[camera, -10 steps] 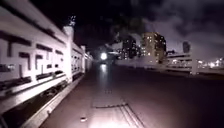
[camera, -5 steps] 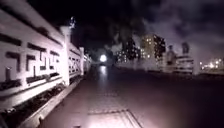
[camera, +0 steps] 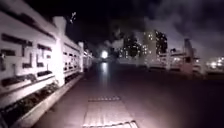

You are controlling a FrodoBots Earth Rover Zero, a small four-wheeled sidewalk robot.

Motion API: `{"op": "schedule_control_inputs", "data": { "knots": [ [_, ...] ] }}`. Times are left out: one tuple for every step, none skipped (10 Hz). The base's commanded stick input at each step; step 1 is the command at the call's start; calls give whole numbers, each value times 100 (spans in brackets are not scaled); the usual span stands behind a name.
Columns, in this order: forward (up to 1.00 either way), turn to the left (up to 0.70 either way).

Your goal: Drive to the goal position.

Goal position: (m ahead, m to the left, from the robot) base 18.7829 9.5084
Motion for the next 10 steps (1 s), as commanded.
{"op": "schedule_control_inputs", "data": {
  "knots": [
    [45,0],
    [45,0],
    [45,0],
    [45,0],
    [45,0],
    [45,0],
    [45,0],
    [45,0],
    [45,0],
    [45,0]
  ]
}}
